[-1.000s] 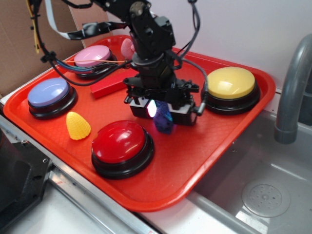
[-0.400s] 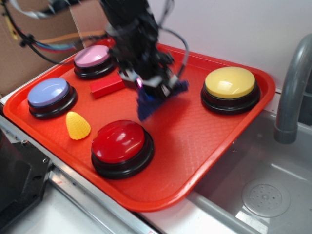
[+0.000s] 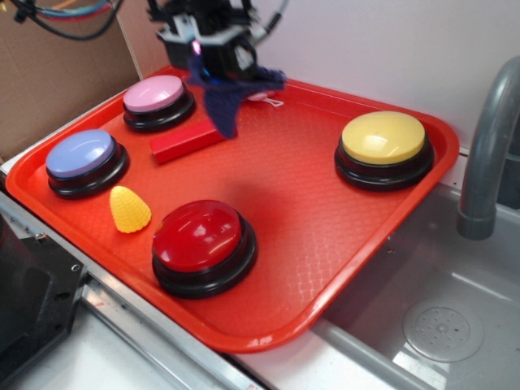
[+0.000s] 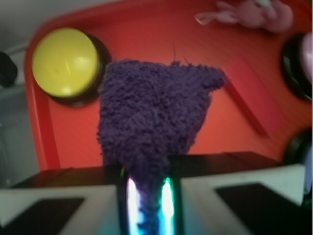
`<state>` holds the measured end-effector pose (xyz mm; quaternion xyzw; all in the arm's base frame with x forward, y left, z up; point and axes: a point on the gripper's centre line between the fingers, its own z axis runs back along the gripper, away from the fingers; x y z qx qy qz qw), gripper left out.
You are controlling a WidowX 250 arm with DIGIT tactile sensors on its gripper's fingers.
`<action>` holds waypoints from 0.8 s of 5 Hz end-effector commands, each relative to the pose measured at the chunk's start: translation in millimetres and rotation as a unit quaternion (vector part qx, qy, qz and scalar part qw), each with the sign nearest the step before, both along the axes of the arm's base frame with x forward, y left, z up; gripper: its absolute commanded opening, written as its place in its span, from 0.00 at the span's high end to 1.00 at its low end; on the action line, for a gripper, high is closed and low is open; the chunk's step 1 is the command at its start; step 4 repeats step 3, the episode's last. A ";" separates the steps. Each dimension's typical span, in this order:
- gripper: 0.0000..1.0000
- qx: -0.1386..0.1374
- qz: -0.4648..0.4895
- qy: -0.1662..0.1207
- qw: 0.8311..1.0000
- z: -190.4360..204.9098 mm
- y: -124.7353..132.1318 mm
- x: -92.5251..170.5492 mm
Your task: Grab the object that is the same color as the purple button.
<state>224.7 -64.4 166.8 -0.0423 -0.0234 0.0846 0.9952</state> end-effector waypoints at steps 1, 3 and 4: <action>1.00 0.009 -0.042 -0.027 0.999 74.4 4.9 -18.4; 0.81 0.036 -0.059 -0.039 0.997 81.1 11.8 -34.4; 0.81 0.036 -0.059 -0.039 0.997 81.1 11.8 -34.4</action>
